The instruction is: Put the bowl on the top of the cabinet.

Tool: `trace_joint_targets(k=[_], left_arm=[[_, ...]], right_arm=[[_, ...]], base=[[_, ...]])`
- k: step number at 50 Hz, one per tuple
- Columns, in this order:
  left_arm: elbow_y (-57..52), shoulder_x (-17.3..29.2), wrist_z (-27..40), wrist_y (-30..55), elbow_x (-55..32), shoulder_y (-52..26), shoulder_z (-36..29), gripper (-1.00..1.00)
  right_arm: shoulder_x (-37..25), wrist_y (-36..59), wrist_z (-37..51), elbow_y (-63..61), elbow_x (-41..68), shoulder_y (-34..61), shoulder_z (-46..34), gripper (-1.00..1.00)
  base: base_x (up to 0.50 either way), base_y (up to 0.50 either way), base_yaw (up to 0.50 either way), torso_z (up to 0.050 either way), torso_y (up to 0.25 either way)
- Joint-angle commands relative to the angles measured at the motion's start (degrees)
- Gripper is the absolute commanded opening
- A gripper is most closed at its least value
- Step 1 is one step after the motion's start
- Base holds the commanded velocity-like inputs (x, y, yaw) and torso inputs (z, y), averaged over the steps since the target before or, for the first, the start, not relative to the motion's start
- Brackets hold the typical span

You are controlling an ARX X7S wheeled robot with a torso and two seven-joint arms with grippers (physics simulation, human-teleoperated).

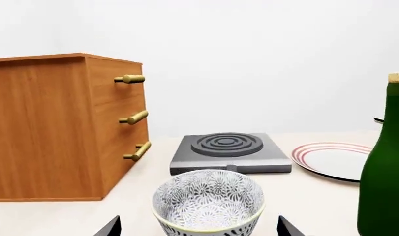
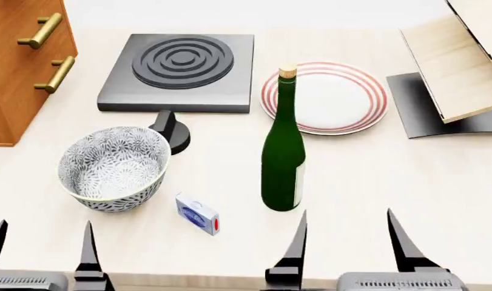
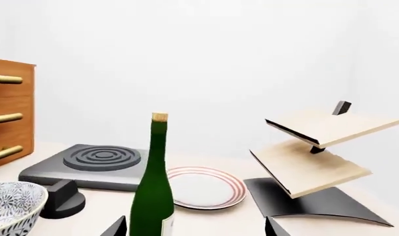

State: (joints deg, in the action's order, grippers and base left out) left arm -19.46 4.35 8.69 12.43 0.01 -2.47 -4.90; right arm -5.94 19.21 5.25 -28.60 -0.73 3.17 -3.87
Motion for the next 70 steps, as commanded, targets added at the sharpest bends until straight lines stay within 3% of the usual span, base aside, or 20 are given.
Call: trace_joint_targets(k=[1, 30, 70], left_arm=[[-7.1, 1.1, 1.6, 5.2, -0.1, -1.4, -0.7, 1.00], [-8.5, 3.0, 4.0, 5.3, -1.1, -1.5, -2.8, 1.00], [-9.6, 5.0, 6.1, 5.4, -2.6, -1.2, -4.0, 1.00]], right_arm=[[-1.0, 6.5, 0.7, -7.6, 1.0, 2.4, 0.6, 1.00], [-3.0, 3.2, 2.0, -5.4, 2.4, 1.9, 0.0, 1.00], [-4.5, 1.7, 3.1, -4.8, 4.6, 1.6, -1.1, 1.00]], base=[[0.00, 0.00, 0.00, 0.000, 0.000], [0.00, 0.17, 0.00, 0.000, 0.000], [0.00, 0.39, 0.00, 0.000, 0.000]])
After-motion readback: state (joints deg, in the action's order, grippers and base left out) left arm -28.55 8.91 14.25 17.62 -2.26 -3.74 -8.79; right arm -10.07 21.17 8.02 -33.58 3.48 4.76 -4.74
